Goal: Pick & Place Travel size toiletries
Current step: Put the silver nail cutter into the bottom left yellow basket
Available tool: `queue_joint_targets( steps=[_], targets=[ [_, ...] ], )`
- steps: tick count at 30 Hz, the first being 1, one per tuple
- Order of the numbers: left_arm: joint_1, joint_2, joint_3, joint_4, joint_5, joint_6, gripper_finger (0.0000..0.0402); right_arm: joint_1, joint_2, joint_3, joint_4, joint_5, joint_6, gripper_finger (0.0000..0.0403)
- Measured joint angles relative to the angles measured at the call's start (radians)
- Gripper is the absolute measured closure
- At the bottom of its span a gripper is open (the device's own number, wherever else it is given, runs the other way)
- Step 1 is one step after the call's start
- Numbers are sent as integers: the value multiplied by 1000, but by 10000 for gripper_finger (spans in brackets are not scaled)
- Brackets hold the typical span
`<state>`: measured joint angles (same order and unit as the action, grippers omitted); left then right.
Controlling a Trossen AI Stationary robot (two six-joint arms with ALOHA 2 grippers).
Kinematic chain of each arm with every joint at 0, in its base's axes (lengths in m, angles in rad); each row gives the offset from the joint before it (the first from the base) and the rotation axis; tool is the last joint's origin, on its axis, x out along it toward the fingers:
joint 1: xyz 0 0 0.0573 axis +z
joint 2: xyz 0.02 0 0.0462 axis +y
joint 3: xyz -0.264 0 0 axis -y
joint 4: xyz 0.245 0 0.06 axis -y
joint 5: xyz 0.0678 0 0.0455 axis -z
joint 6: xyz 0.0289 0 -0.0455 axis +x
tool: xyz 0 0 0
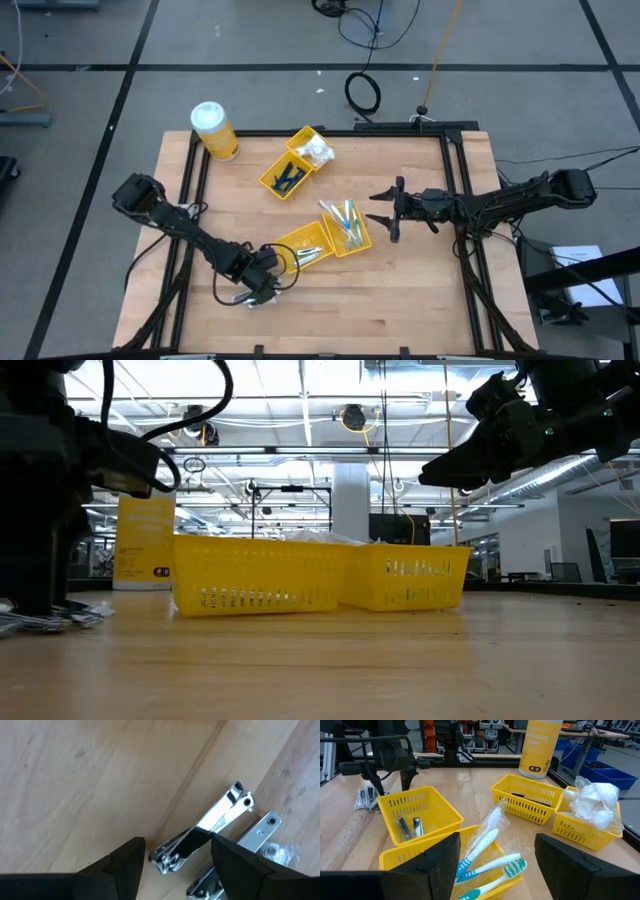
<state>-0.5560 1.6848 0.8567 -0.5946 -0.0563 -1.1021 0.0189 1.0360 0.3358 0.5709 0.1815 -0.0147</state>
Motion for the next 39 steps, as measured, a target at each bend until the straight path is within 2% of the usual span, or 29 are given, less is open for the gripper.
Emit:
queue_joint_targets(
  steps=[2, 6, 13, 21, 29, 33, 39],
  targets=[
    [0, 0, 0, -8, 4, 9, 172, 0, 0, 0, 0, 0, 0, 161],
    [-3, 2, -1, 13, 1, 159, 172, 0, 0, 0, 0, 0, 0, 161],
    [4, 2, -2, 38, -16, 304, 172, 0, 0, 0, 0, 0, 2, 161],
    [23, 3, -2, 50, -48, 395, 172, 0, 0, 0, 0, 0, 2, 161],
    [32, 3, -3, 66, -52, 418, 174, 0, 0, 0, 0, 0, 3, 161],
    [33, 4, -3, 84, -57, 428, 209, 0, 0, 0, 0, 0, 3, 161],
    [33, 4, -3, 86, -64, 419, 320, 0, 0, 0, 0, 0, 3, 161]
  ],
)
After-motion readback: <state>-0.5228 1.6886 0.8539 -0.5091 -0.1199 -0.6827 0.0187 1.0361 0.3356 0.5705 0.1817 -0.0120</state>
